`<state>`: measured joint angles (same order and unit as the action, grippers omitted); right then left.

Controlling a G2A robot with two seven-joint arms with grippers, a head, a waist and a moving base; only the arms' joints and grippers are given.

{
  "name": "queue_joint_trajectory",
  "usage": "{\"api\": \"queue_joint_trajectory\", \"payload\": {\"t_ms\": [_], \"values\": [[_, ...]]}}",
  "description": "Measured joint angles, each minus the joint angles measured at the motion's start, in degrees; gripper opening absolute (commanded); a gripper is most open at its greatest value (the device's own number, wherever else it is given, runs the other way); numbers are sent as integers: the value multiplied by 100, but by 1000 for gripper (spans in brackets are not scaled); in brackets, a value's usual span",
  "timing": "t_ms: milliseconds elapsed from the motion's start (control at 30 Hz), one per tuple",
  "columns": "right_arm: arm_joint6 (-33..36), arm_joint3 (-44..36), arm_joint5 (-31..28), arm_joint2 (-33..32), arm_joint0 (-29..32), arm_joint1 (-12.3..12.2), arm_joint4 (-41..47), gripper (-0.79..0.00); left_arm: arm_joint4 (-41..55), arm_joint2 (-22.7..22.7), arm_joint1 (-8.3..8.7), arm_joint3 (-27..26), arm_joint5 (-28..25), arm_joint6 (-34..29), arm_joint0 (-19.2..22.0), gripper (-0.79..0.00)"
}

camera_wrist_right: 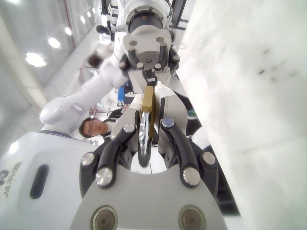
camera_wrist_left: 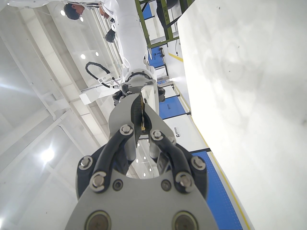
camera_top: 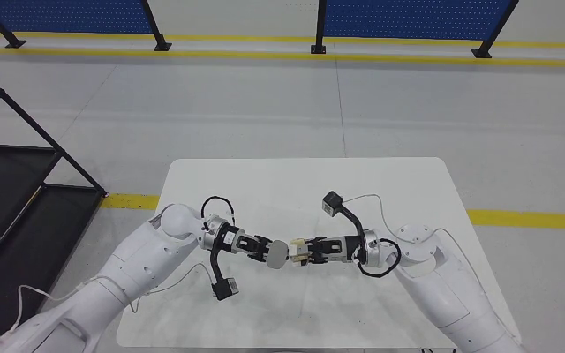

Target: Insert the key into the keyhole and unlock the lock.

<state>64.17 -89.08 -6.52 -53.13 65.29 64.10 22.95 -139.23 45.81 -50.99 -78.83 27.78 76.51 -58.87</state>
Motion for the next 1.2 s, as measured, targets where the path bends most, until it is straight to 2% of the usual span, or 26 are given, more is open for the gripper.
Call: {"api": "queue_joint_trajectory", "payload": {"t_ms": [167, 233, 400, 500, 533, 600, 833, 1067, 1200], "values": [[-33, 29, -23, -22, 15, 0, 53, -785, 9, 16, 2, -9, 7, -7, -15, -271], [-42, 37, -29, -29, 21, 1, 74, -785, 17, 27, 5, -18, 13, -13, -25, -225], [-68, 86, -36, -48, 26, 3, 122, -785, 53, 52, 11, -37, 12, -12, -46, -212], [-109, 114, -49, -68, 33, 4, 151, -785, 95, 81, 18, -56, 11, -10, -59, -175], [-127, 123, -56, -77, 36, 4, 162, -785, 111, 92, 21, -60, 10, -10, -64, -151], [-212, 145, -95, -113, 50, 5, 195, -785, 146, 126, 29, -51, 15, -15, -78, 0], [-1018, 53, -465, -357, 246, -28, -245, -785, 896, 290, 24, 336, -143, 34, -195, 0], [-1608, -195, -804, -531, 552, -66, -717, -785, 2297, 264, -101, 936, -1226, 188, -153, 0], [-1649, -203, -813, -549, 574, -68, -718, -785, 2300, 264, -103, 946, -1229, 198, -148, 0]]}}
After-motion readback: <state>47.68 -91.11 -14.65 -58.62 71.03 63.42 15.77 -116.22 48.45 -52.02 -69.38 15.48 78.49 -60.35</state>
